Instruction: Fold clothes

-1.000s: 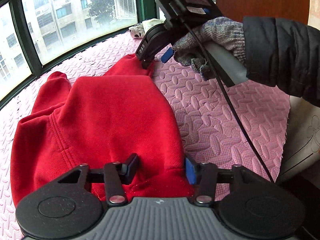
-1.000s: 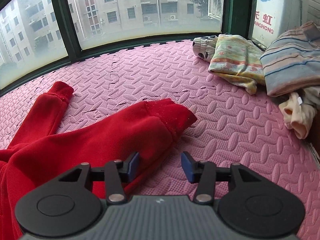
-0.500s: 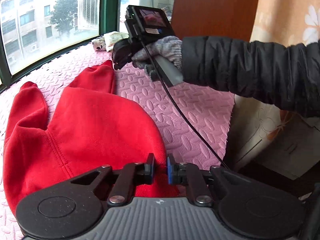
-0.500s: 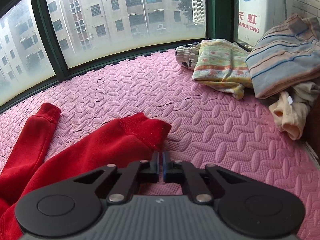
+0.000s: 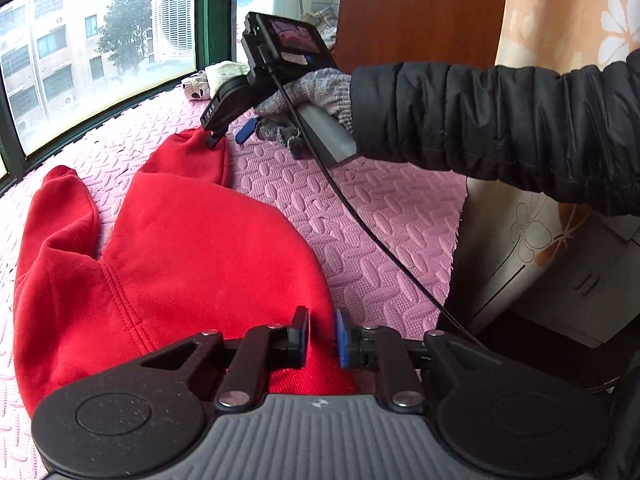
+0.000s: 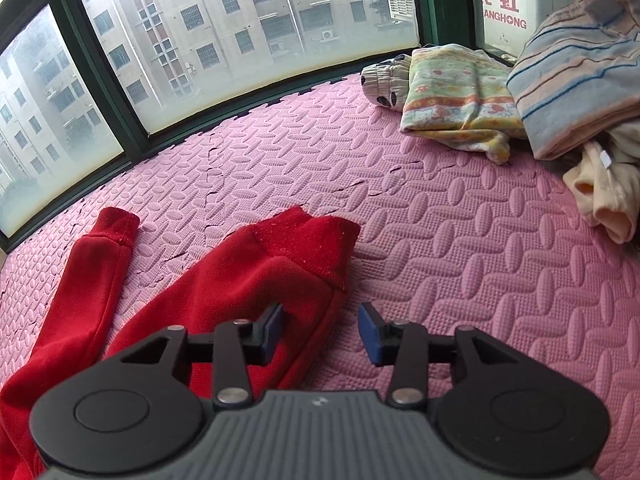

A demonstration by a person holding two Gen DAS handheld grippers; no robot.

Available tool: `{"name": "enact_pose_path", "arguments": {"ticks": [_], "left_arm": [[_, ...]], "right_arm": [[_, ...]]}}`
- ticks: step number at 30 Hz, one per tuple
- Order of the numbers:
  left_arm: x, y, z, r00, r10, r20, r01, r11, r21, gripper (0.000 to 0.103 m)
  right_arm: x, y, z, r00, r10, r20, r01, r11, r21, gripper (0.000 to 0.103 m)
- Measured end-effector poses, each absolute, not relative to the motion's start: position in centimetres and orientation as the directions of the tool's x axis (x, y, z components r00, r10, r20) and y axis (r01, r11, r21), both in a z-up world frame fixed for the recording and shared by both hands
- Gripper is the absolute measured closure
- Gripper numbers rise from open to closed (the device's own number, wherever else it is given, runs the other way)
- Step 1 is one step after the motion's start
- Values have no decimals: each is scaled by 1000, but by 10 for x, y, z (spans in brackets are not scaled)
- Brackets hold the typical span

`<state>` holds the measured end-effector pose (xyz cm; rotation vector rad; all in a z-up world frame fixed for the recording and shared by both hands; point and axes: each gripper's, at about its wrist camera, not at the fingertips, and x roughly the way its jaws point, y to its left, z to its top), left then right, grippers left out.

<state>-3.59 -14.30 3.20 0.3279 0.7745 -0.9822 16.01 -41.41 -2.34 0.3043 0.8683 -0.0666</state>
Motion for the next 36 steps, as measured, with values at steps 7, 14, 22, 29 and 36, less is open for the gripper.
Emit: {"name": "enact_pose_path", "arguments": {"ticks": [7, 14, 22, 29, 36], "left_arm": [[-36, -151, 39, 364, -607, -706, 827, 559, -54, 61], [-28, -161, 12, 313, -571, -759, 811, 576, -100, 73], [-31, -160, 6, 242, -606, -758, 838, 524, -152, 87], [-28, -157, 7, 241, -611, -754, 827, 536, -169, 85], [-24, -145, 20, 295, -610, -735, 801, 578, -158, 68]], "right_arm": [[167, -409, -27, 652, 53, -756, 199, 951, 238, 62], [175, -398, -15, 672, -18, -740, 159, 980, 120, 91], [188, -398, 20, 751, -165, -640, 140, 986, -90, 94], [193, -416, 6, 702, -180, -689, 156, 983, -99, 92], [192, -382, -5, 671, -68, -738, 24, 997, -70, 73]]}}
